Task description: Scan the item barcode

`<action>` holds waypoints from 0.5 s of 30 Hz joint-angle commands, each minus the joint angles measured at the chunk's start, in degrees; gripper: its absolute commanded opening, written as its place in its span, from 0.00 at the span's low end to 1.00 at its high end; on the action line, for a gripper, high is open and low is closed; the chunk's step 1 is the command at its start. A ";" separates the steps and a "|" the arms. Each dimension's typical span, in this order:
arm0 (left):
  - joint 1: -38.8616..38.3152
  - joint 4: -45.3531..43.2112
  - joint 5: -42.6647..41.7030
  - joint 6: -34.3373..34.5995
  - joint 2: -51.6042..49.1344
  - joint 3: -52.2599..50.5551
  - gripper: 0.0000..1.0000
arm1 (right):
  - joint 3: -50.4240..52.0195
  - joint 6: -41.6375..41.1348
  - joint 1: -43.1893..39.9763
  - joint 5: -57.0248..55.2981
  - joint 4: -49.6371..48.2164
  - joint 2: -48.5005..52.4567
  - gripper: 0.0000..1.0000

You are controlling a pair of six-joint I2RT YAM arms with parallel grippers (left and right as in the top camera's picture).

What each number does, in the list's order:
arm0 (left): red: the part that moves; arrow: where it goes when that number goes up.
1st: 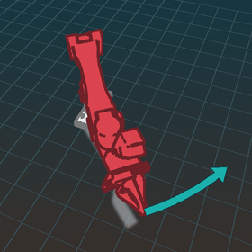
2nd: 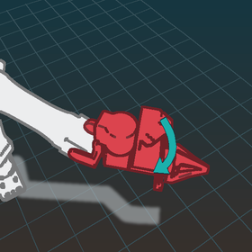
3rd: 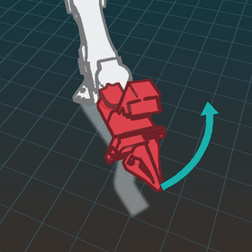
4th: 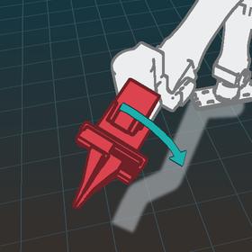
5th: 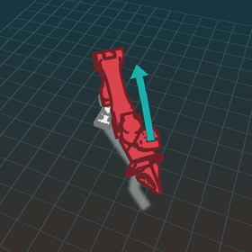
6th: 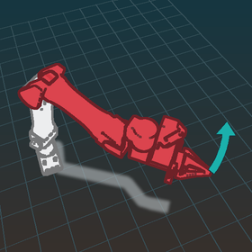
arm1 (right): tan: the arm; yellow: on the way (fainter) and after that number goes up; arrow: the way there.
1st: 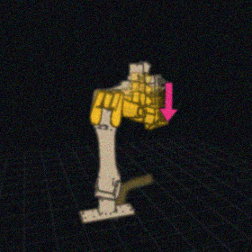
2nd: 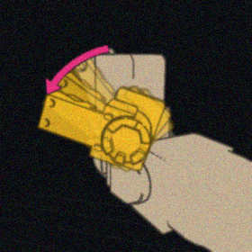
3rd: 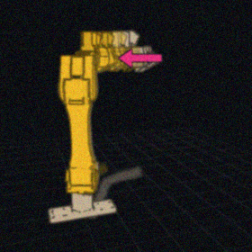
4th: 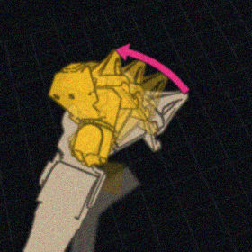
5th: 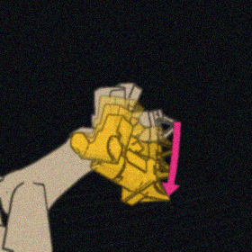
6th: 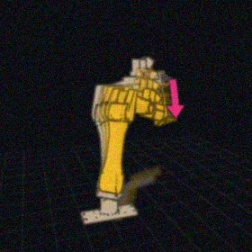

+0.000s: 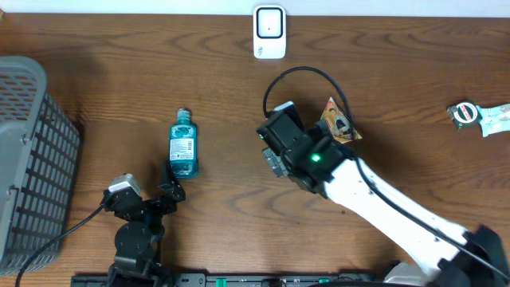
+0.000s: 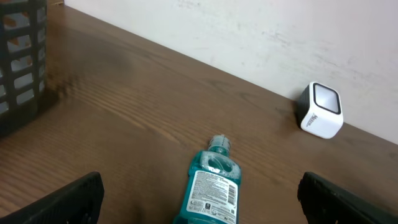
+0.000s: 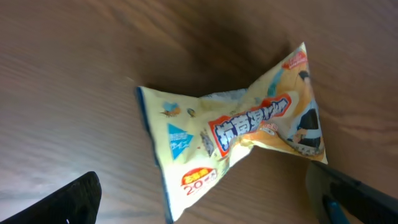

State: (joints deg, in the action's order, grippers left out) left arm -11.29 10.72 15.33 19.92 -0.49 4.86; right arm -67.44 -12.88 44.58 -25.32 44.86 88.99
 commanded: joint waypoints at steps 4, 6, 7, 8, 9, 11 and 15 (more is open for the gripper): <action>0.07 1.42 0.31 0.35 0.15 -1.01 0.98 | 0.15 1.07 0.52 -4.85 -0.72 11.69 0.99; 0.07 1.42 0.31 0.33 0.15 -1.01 0.98 | 0.15 0.07 0.46 -6.32 -1.18 14.58 0.99; 0.07 1.42 0.33 0.35 0.15 -1.01 0.98 | 0.15 -0.44 0.39 -7.21 -1.40 16.06 0.99; 0.07 1.42 0.33 0.35 0.15 -1.01 0.98 | 0.15 -0.42 0.24 -7.58 -1.84 17.40 0.99; 0.07 1.42 0.31 0.35 0.15 -1.01 0.98 | 0.15 -0.35 0.02 -7.76 -2.36 18.75 0.99; 0.07 1.42 0.31 0.35 0.15 -1.01 0.98 | 0.15 -0.35 -0.61 -7.69 -3.02 21.20 0.99; 0.07 1.42 0.31 0.35 0.15 -1.01 0.98 | 0.15 -0.15 -1.77 -5.60 -2.82 26.29 0.94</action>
State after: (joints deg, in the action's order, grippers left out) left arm -11.29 10.72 15.31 19.92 -0.49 4.86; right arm -67.85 -12.78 44.18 -31.64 41.87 110.48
